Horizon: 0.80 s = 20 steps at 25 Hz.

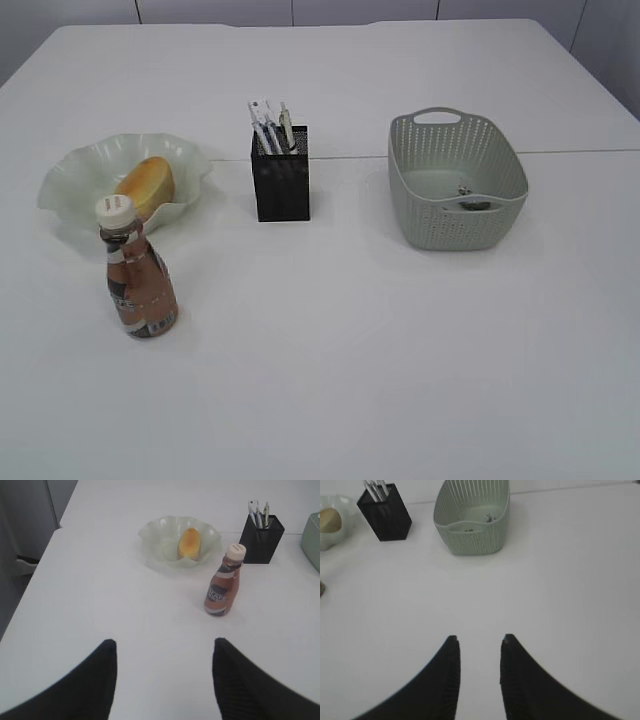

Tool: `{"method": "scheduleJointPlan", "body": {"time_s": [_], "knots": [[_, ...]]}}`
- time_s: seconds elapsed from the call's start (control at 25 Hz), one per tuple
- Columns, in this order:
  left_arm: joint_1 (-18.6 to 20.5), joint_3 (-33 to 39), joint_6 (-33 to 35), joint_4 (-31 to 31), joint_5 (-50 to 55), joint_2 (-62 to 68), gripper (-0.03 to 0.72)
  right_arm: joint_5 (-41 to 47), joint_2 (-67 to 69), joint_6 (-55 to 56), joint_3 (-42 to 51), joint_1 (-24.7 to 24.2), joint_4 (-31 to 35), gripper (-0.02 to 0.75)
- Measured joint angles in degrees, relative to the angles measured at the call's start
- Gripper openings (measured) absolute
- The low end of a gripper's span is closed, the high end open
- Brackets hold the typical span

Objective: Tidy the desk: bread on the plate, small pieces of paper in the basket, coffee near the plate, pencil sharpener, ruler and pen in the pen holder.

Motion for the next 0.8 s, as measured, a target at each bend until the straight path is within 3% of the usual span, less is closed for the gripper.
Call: {"method": "scheduleJointPlan", "body": {"time_s": [0.24,0.4,0.8], "knots": [[0.0,4.3,0.0,-2.6,0.0,0.0,0.439,2.1,-7.5,-0.1,0.1,0.0,-0.6,0.207],[0.0,7.7,0.0,-4.4,0.0,0.0,0.435,6.4,-9.2,-0.2,0.1,0.0,-4.7,0.207],[0.0,11.9,0.0,-0.7,-0.6,0.0,0.433,7.7,-9.5,-0.2,6.0,0.0,-7.3,0.241]]}}
